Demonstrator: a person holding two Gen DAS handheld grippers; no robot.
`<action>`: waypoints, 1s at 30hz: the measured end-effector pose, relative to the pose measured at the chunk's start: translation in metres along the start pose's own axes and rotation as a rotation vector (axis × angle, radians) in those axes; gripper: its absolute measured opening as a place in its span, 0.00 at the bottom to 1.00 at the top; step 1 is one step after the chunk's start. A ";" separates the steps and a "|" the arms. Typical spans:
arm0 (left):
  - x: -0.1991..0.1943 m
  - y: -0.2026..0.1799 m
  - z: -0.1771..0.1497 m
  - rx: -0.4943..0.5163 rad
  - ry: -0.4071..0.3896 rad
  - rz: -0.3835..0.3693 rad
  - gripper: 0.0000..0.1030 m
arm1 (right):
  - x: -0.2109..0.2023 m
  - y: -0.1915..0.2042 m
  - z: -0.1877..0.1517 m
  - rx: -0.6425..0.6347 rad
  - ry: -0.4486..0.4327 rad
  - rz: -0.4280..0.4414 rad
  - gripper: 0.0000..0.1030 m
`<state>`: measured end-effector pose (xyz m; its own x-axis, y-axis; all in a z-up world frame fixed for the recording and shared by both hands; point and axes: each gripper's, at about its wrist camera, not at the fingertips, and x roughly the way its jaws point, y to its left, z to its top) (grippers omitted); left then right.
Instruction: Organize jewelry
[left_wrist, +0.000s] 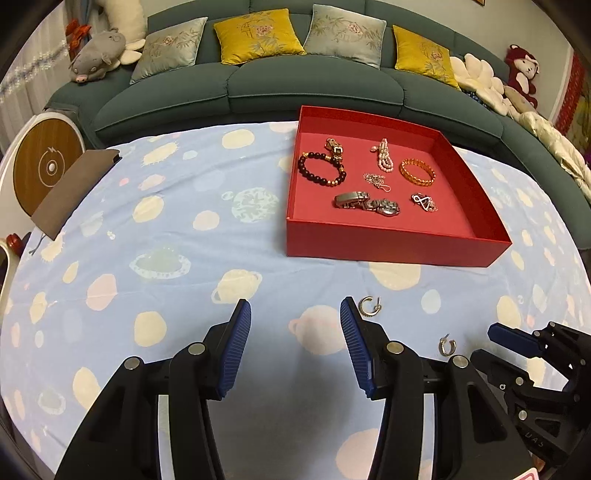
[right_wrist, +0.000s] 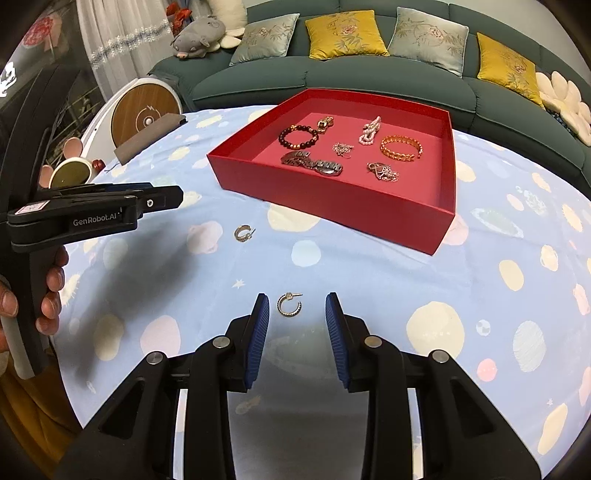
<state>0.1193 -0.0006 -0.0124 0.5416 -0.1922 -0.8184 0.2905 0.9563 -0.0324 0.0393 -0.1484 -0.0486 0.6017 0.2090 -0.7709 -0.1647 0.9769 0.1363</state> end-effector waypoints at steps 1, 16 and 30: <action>0.001 0.002 -0.002 -0.004 0.004 -0.003 0.47 | 0.003 0.002 -0.001 -0.005 0.006 -0.003 0.31; 0.012 0.003 -0.011 0.024 0.038 -0.020 0.47 | 0.033 0.015 -0.008 -0.055 0.025 -0.058 0.21; 0.038 -0.031 -0.005 0.050 0.056 -0.100 0.50 | 0.019 0.004 -0.006 -0.028 -0.010 -0.053 0.15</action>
<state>0.1268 -0.0365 -0.0456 0.4633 -0.2719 -0.8435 0.3801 0.9207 -0.0879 0.0455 -0.1407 -0.0661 0.6178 0.1574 -0.7704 -0.1540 0.9850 0.0777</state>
